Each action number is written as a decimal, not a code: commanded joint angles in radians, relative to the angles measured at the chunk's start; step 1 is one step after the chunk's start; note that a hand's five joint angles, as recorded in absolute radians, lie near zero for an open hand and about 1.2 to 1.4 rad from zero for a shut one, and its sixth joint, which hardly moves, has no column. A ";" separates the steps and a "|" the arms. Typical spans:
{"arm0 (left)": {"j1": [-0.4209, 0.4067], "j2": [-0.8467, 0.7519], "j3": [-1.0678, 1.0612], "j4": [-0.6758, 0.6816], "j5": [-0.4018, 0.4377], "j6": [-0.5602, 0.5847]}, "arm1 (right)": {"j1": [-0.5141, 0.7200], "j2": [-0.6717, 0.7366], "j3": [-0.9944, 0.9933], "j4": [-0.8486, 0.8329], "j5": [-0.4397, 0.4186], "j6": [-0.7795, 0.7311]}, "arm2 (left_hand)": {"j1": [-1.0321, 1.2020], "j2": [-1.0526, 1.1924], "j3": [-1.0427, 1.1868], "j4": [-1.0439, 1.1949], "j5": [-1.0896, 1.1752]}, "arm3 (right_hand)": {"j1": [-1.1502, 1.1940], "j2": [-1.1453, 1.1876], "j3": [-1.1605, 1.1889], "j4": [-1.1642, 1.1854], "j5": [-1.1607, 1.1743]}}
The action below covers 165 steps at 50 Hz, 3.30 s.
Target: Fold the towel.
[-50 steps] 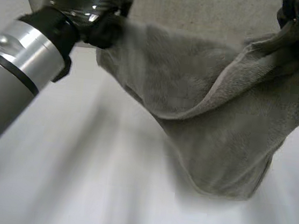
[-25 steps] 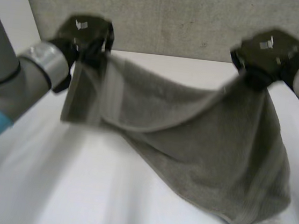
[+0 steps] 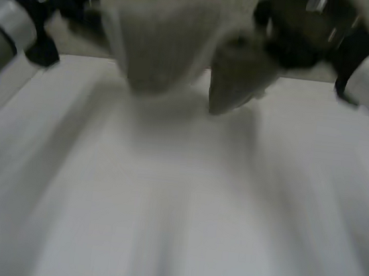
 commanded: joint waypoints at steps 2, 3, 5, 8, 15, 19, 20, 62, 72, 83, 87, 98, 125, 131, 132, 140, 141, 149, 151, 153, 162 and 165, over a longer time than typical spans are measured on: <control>0.042 -0.032 -0.326 0.001 0.108 0.237 | -0.036 0.002 0.297 0.019 -0.011 -0.359 | 0.143 0.048 0.063 0.039 0.115 | 0.086 0.108 0.054 0.057 0.087; 0.045 -0.032 -0.364 -0.001 0.121 0.290 | -0.041 -0.001 0.326 0.025 -0.011 -0.382 | 0.143 0.048 0.063 0.039 0.115 | 0.086 0.108 0.054 0.057 0.087; 0.050 -0.026 -0.396 -0.005 0.128 0.333 | -0.046 -0.010 0.343 0.033 -0.009 -0.390 | 0.143 0.048 0.063 0.039 0.115 | 0.086 0.108 0.054 0.057 0.087; 0.054 -0.009 -0.436 -0.023 0.134 0.396 | -0.064 -0.070 0.357 0.039 -0.005 -0.377 | 0.143 0.048 0.063 0.039 0.115 | 0.086 0.108 0.054 0.057 0.087; 0.088 0.175 -0.437 -0.090 0.205 0.356 | -0.098 -0.182 0.305 0.030 0.017 -0.171 | 0.143 0.048 0.063 0.039 0.115 | 0.086 0.108 0.054 0.057 0.087; 0.091 0.199 -0.432 -0.051 0.213 0.286 | -0.098 -0.177 0.291 0.037 0.003 -0.101 | 0.143 0.048 0.063 0.039 0.115 | 0.086 0.108 0.054 0.057 0.087; 0.090 0.198 -0.430 -0.016 0.211 0.255 | -0.098 -0.165 0.302 0.030 0.000 -0.095 | 0.143 0.048 0.063 0.039 0.115 | 0.086 0.108 0.054 0.057 0.087; -0.125 0.181 -0.737 0.228 0.079 0.397 | -0.029 0.128 0.344 -0.069 0.235 -0.143 | -0.661 -0.756 -0.741 -0.765 -0.689 | 0.086 0.108 0.054 0.057 0.087; -0.246 0.192 -0.863 0.274 0.069 0.670 | -0.013 0.128 0.344 -0.069 0.236 -0.144 | -0.628 -0.723 -0.708 -0.732 -0.657 | 0.086 0.108 0.054 0.057 0.087; -0.278 0.025 -0.780 0.286 0.012 0.681 | -0.001 0.128 0.356 -0.070 0.236 -0.144 | -0.593 -0.688 -0.673 -0.697 -0.621 | 0.086 0.108 0.054 0.057 0.087; -0.282 -0.015 -0.749 0.286 -0.001 0.683 | 0.007 0.128 0.360 -0.070 0.236 -0.143 | -0.564 -0.659 -0.644 -0.668 -0.592 | 0.086 0.108 0.054 0.057 0.087; -0.282 -0.070 -0.708 0.288 -0.005 0.684 | 0.007 0.128 0.365 -0.070 0.235 -0.144 | -0.529 -0.624 -0.608 -0.633 -0.557 | 0.086 0.108 0.054 0.057 0.087; -0.282 -0.116 -0.684 0.288 -0.005 0.686 | 0.005 0.132 0.370 -0.075 0.235 -0.144 | -0.490 -0.586 -0.570 -0.595 -0.519 | 0.086 0.108 0.054 0.057 0.087; -0.282 -0.126 -0.682 0.288 -0.005 0.689 | 0.005 0.132 0.374 -0.076 0.235 -0.144 | -0.470 -0.565 -0.550 -0.574 -0.498 | 0.086 0.108 0.054 0.057 0.087; -0.282 -0.126 -0.682 0.288 -0.005 0.689 | 0.005 0.132 0.374 -0.076 0.235 -0.144 | -0.470 -0.565 -0.550 -0.574 -0.498 | 0.086 0.108 0.054 0.057 0.087; -0.282 -0.135 -0.679 0.288 -0.005 0.689 | 0.005 0.132 0.376 -0.078 0.235 -0.144 | -0.432 -0.527 -0.512 -0.536 -0.460 | 0.086 0.108 0.054 0.057 0.087; -0.282 -0.135 -0.679 0.288 -0.005 0.689 | 0.005 0.132 0.376 -0.079 0.235 -0.144 | -0.432 -0.527 -0.512 -0.536 -0.460 | 0.086 0.108 0.054 0.057 0.087; -0.282 -0.144 -0.676 0.282 -0.005 0.689 | 0.005 0.132 0.377 -0.081 0.235 -0.146 | -0.426 -0.521 -0.506 -0.530 -0.454 | 0.086 0.108 0.054 0.057 0.087; -0.282 -0.143 -0.674 0.280 -0.005 0.689 | 0.004 0.132 0.377 -0.081 0.235 -0.146 | -0.373 -0.468 -0.453 -0.477 -0.402 | 0.086 0.108 0.054 0.057 0.087; -0.282 -0.143 -0.674 0.280 -0.005 0.689 | 0.004 0.131 0.377 -0.079 0.235 -0.146 | -0.297 -0.392 -0.377 -0.401 -0.326 | 0.086 0.108 0.054 0.057 0.087; -0.282 -0.135 -0.673 0.277 -0.007 0.687 | 0.004 0.131 0.379 -0.079 0.236 -0.146 | 0.143 0.048 0.063 0.039 0.115 | 0.086 0.108 0.054 0.057 0.087; -0.275 -0.116 -0.671 0.274 -0.013 0.687 | 0.000 0.125 0.377 -0.078 0.244 -0.146 | 0.143 0.048 0.063 0.039 0.115 | 0.086 0.108 0.054 0.057 0.087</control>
